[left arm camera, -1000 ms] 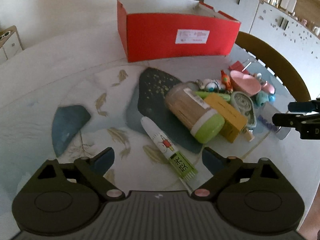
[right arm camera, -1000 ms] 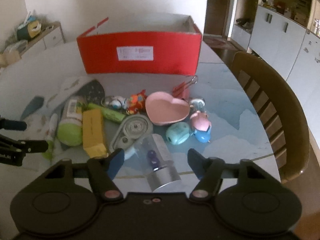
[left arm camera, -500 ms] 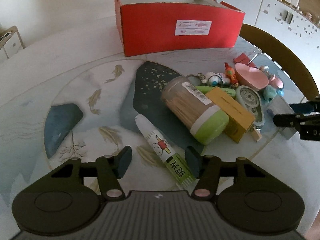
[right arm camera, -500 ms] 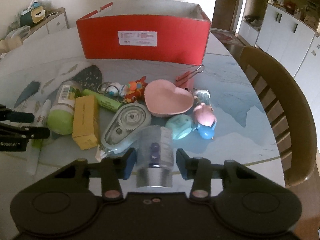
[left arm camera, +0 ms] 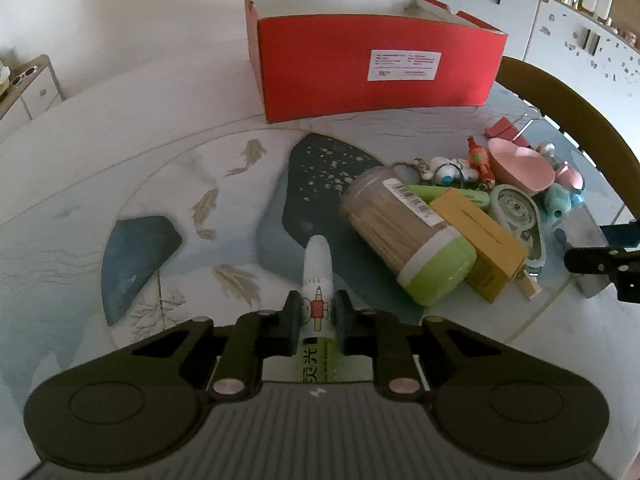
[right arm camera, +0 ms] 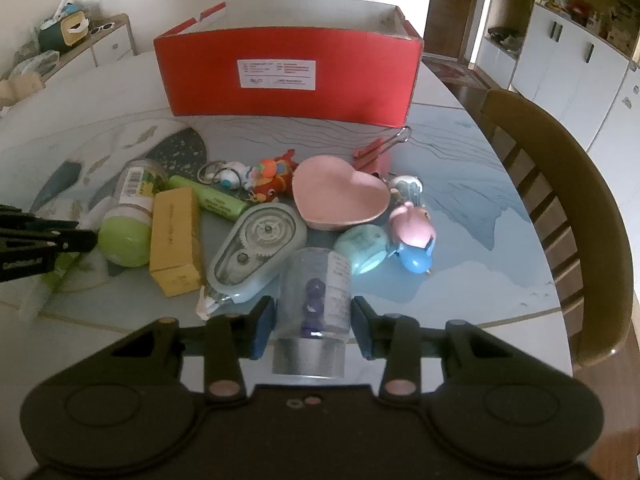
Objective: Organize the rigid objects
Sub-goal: 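Carry the glue tube and clear cup into the red box with both tools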
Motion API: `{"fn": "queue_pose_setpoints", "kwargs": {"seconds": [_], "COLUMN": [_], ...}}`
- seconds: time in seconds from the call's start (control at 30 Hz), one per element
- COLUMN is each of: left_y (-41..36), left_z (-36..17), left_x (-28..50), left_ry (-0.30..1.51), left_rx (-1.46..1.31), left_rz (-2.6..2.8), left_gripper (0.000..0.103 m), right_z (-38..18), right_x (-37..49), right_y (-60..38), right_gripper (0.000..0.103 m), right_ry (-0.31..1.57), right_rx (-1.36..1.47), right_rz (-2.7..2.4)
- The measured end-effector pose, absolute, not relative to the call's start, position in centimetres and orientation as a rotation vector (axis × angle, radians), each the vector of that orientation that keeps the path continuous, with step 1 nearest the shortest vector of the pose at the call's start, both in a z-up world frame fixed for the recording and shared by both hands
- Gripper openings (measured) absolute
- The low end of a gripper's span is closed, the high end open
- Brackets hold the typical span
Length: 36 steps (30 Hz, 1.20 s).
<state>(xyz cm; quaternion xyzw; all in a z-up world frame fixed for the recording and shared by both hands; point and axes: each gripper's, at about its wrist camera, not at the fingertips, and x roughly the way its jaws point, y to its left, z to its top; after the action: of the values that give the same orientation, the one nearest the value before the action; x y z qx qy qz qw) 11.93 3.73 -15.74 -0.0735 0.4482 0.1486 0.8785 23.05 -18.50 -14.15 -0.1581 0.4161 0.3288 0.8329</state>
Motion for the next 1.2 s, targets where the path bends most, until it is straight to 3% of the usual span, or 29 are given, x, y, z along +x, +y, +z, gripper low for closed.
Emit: {"fn": "queue_pose_setpoints", "kwargs": {"seconds": [0.7, 1.2], "left_y": [5.6, 7.2], "left_z": [-11.2, -4.5], "left_x": [11.2, 15.6], "left_ry": [0.856, 0.775], "left_rx": [-0.215, -0.228], "left_rz": [0.299, 0.24], "left_gripper": [0.017, 0.017], "right_z": [-7.8, -2.2], "right_x": [22.2, 27.8], "right_y": [-17.9, -15.2], "right_gripper": [0.04, 0.04], "right_ry": [0.812, 0.755], "right_rx": [-0.26, -0.248], "right_rz": [0.765, 0.814]}}
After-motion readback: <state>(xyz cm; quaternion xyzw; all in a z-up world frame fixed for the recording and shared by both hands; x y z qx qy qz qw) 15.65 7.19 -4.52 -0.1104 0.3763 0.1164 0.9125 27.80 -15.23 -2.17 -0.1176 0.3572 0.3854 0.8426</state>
